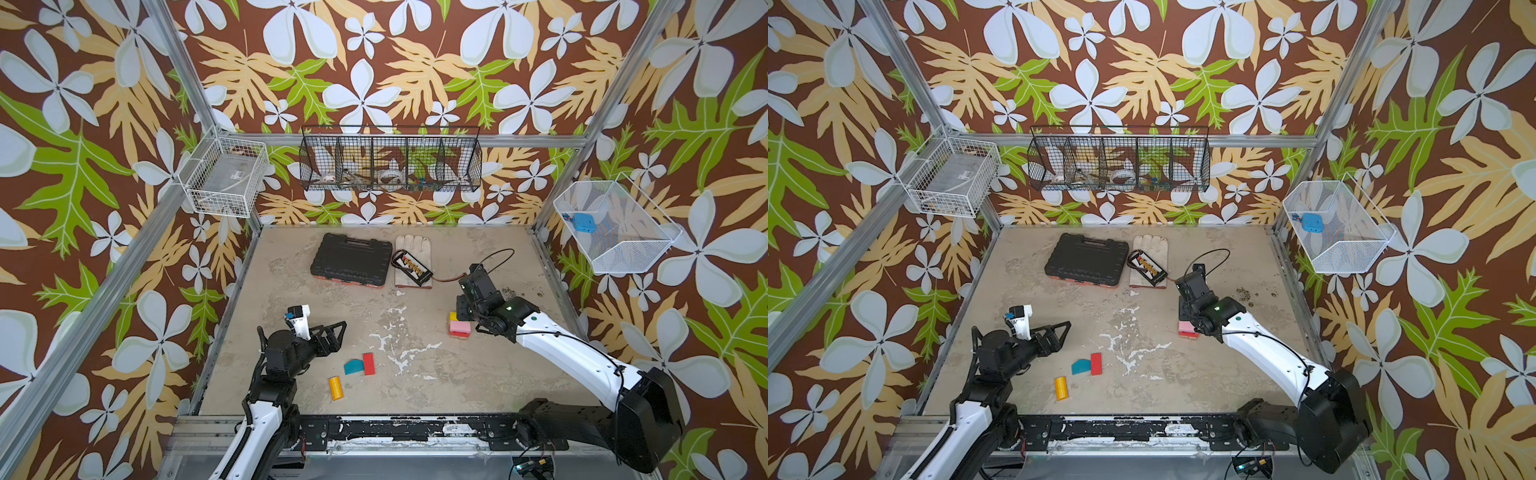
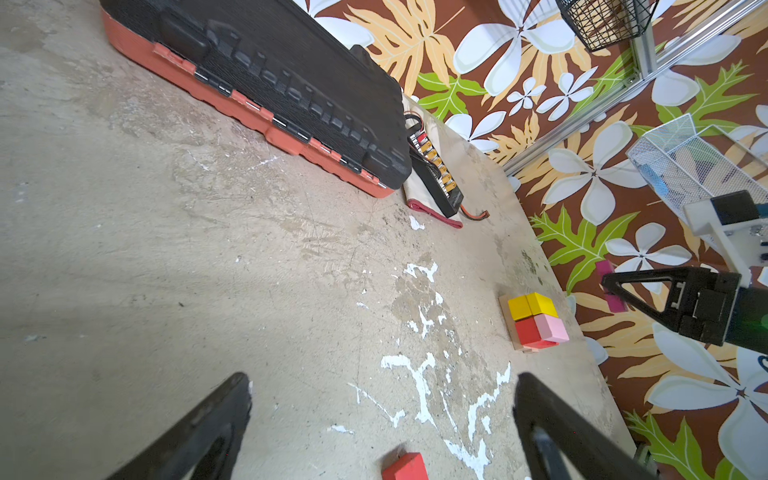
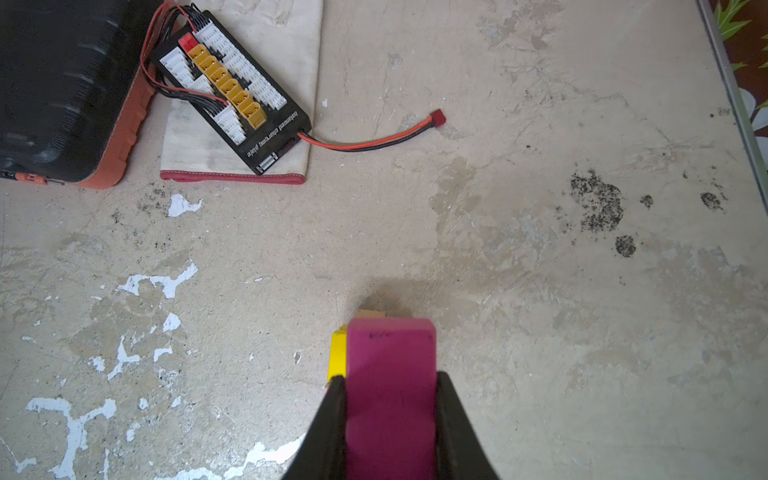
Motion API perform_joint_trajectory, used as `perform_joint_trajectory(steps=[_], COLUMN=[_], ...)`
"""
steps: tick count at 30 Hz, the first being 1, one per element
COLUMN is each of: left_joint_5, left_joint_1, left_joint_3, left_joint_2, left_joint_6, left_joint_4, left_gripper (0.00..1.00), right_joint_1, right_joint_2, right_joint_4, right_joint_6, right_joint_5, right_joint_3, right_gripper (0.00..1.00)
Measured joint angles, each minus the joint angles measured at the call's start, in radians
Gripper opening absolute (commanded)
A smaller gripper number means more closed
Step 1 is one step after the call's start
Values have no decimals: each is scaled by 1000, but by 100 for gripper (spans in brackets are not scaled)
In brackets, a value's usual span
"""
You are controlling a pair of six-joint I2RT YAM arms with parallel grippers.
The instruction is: Build the wood block tower
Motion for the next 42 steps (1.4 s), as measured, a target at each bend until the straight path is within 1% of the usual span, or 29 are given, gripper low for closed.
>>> perform_joint_trajectory(steps=[5,22,24,26,29,42], left_joint_5=[3,3,3,3,3,0], left_joint_1=[0,0,0,0,0,0], left_joint_3=[0,-5,-5,-5,-5,-5], left_joint_2=[-5,-13,-12,-10,-8,1], left_joint_6=[0,0,0,0,0,0], left_joint_4=[0,0,0,0,0,0], left_gripper=[100,100,100,100,100,100], right_joint_1=[0,-1,0,0,0,0], right_joint_2=[14,65,61,46,29,58], right_joint_4=[12,19,19,19,15,27], right_joint_6=[-1,-12,-10,-4,4,15], right_joint_5=[-18,-24,-20,-25,-39,-47], right_joint_3=[-5,-4,-16,-40,-73,-89], right_gripper=[9,9,9,12,11,12])
